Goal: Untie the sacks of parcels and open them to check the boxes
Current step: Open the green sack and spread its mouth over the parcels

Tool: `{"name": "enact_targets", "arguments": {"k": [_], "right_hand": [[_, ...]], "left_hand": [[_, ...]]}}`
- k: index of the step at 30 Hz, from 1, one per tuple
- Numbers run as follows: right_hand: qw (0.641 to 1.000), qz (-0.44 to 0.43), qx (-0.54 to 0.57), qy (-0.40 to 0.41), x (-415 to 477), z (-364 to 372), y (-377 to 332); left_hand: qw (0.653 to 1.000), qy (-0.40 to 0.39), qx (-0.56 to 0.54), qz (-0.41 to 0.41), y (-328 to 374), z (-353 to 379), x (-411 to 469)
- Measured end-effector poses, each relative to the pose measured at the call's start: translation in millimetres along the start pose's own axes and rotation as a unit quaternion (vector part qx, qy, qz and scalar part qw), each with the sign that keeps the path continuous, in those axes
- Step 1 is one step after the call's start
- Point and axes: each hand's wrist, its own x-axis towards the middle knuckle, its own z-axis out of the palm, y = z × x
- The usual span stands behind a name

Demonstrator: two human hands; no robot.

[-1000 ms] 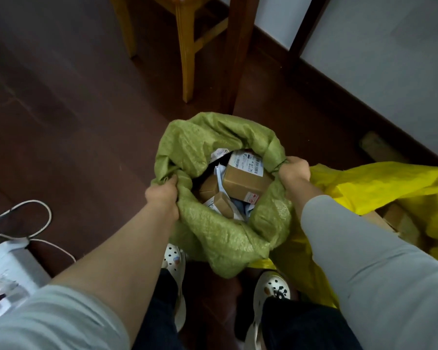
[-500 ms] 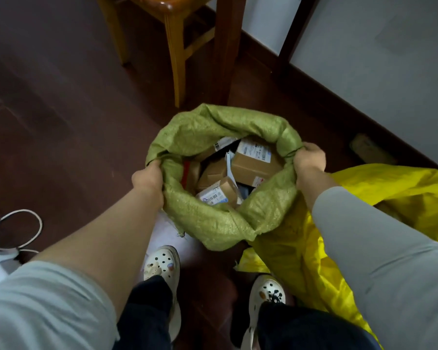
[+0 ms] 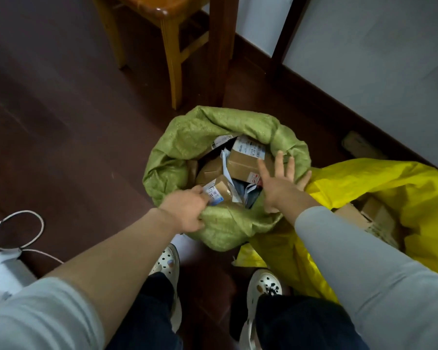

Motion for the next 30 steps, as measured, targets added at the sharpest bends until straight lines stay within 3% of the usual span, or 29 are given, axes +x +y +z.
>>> {"name": "enact_targets", "arguments": {"k": [2, 3, 4, 5, 6, 7, 8, 9, 11, 13, 15, 17, 21, 24, 26, 28, 30], "right_hand": [[0.998, 0.037, -0.059, 0.0, 0.0, -0.7, 5.7], [0.996, 0.035, -0.084, 0.009, 0.8, -3.5, 4.7], [0.995, 0.022, -0.089, 0.036, 3.2, -7.6, 2.1], [0.994, 0.006, -0.074, 0.084, 6.1, -13.5, -1.0], [0.988, -0.012, -0.049, 0.147, 10.1, -19.8, -3.8], [0.977, -0.033, -0.031, 0.211, 15.4, -25.8, -6.7], [0.964, -0.055, -0.033, 0.258, 21.6, -30.2, -9.6], [0.957, -0.072, -0.045, 0.278, 29.4, -33.7, -12.2], [0.965, -0.073, -0.069, 0.244, 49.1, -40.2, -13.4], [0.986, -0.017, -0.069, 0.152, 70.0, -47.0, -8.6], [0.996, 0.052, -0.019, 0.075, 85.9, -54.6, 2.5], [0.996, 0.068, 0.026, 0.055, 92.9, -59.7, 16.4], [0.987, -0.021, -0.035, 0.153, 69.2, -54.5, 24.7], [0.992, -0.054, -0.072, 0.091, 39.5, -38.5, 18.0], [0.99, -0.037, -0.135, 0.02, 19.9, -29.4, 17.0], [0.985, -0.019, -0.169, -0.001, 2.6, -23.0, 18.9], [0.989, -0.027, -0.145, 0.031, -16.5, -20.8, 20.3]], "left_hand": [[0.995, -0.07, -0.047, -0.049, -10.9, 1.5, -1.3], [0.983, -0.085, -0.143, -0.077, -12.6, -0.4, -0.9], [0.959, -0.067, -0.255, -0.101, -11.3, -6.2, 0.3], [0.938, 0.004, -0.326, -0.121, -10.3, -11.3, 4.6], [0.933, 0.099, -0.323, -0.126, -10.3, -18.0, 10.4], [0.944, 0.179, -0.251, -0.119, -13.2, -23.4, 17.8], [0.961, 0.2, -0.164, -0.099, -19.1, -26.3, 26.3], [0.982, 0.152, -0.07, -0.089, -25.7, -26.8, 33.6], [0.99, -0.017, 0.078, -0.12, -38.1, -24.2, 47.1], [0.968, -0.082, 0.155, -0.181, -47.8, -22.9, 56.8], [0.959, -0.064, 0.155, -0.228, -56.0, -31.3, 65.2], [0.955, -0.022, 0.143, -0.258, -59.6, -44.3, 72.6], [0.974, 0.094, 0.021, -0.207, -39.5, -49.5, 81.1], [0.992, 0.004, -0.079, -0.098, -2.0, -40.3, 68.2], [0.992, -0.086, -0.067, -0.067, 18.1, -30.1, 54.8], [0.992, -0.105, -0.036, -0.063, 27.2, -21.8, 43.8], [0.993, -0.087, -0.047, -0.063, 33.5, -23.8, 29.7]]}}
